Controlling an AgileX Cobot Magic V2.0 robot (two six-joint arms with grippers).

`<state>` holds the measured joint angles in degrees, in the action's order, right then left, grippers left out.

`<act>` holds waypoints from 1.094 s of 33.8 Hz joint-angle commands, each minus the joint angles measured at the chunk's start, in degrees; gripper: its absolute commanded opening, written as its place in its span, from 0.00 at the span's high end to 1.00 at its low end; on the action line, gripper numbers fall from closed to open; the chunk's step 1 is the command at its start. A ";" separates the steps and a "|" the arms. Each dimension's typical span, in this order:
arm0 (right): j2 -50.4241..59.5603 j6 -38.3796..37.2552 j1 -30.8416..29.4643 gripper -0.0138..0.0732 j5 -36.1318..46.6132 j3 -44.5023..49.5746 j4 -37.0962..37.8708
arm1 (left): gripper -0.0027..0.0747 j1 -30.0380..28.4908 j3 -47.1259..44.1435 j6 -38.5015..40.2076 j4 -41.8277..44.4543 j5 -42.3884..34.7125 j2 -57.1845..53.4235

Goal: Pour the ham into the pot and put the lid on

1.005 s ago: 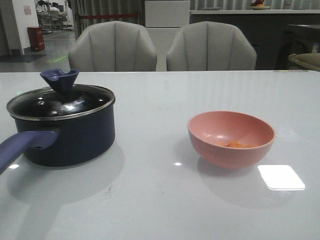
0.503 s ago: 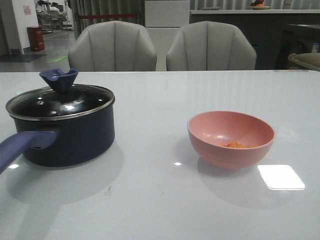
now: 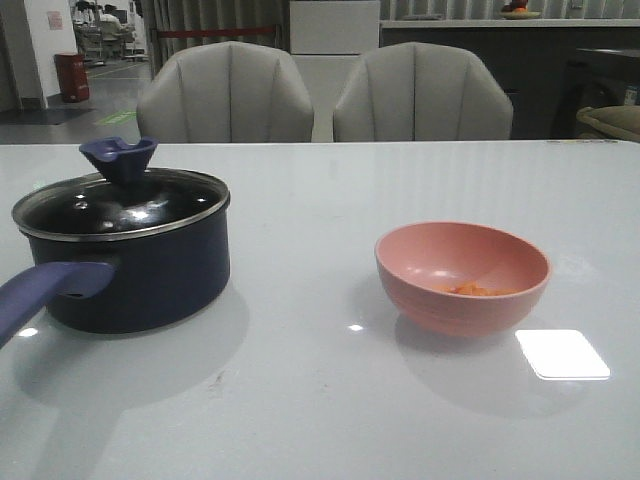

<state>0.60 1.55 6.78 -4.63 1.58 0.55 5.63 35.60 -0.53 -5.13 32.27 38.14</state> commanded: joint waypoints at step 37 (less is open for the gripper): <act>1.15 0.04 -0.39 0.65 4.63 -0.36 0.44 | 0.11 16.84 52.57 12.18 7.33 18.75 59.04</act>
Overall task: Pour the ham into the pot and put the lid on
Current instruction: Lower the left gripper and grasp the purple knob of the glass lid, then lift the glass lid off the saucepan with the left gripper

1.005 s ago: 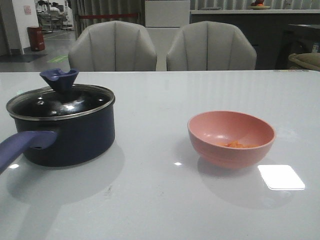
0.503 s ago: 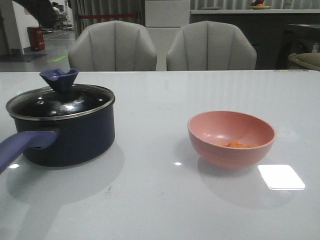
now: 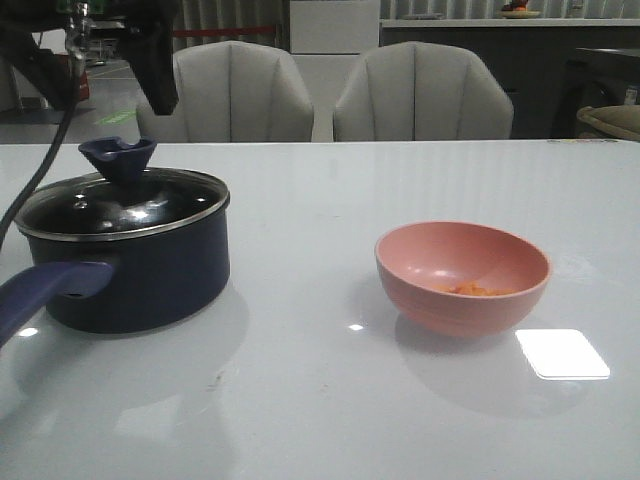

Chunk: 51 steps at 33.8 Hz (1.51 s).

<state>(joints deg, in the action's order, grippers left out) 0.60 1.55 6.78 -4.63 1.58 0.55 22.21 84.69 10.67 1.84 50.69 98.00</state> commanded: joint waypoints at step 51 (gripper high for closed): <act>1.15 0.04 -0.39 0.65 4.63 -0.36 0.44 | 0.63 -7.55 4.90 2.28 9.57 6.24 -7.14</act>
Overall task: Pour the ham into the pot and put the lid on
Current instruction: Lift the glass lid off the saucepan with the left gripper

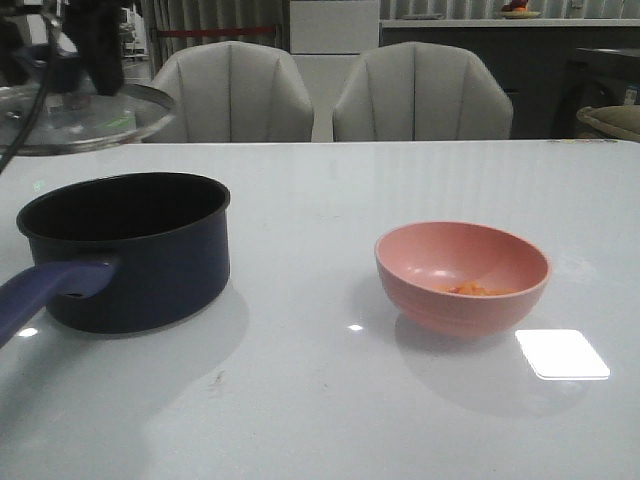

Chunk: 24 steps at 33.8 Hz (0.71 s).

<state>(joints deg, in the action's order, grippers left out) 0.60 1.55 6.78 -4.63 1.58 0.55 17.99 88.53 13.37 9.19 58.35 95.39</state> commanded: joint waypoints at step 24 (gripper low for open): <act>1.15 0.04 -0.39 0.65 4.63 -0.36 0.44 | 0.63 -25.76 -21.64 -13.37 -15.59 -19.71 0.02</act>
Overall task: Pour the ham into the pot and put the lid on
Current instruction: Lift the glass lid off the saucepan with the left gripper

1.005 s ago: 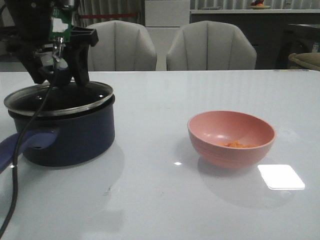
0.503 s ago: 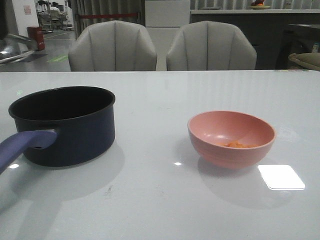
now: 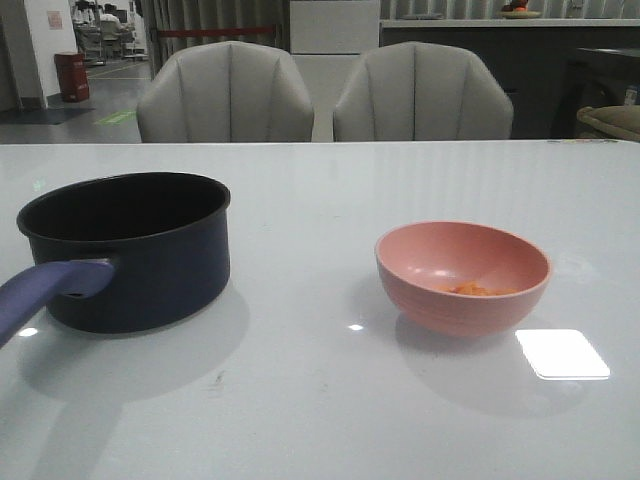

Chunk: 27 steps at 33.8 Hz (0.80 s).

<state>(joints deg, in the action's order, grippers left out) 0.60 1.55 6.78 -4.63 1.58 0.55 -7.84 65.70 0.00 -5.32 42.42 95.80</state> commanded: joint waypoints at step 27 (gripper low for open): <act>1.15 0.04 -0.39 0.65 4.63 -0.36 0.44 | 0.34 0.07 2.32 0.00 1.11 -1.23 5.53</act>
<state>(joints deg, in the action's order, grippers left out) 0.60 1.55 6.78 -4.63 1.58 0.55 -7.84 66.20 0.00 -4.50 41.74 103.73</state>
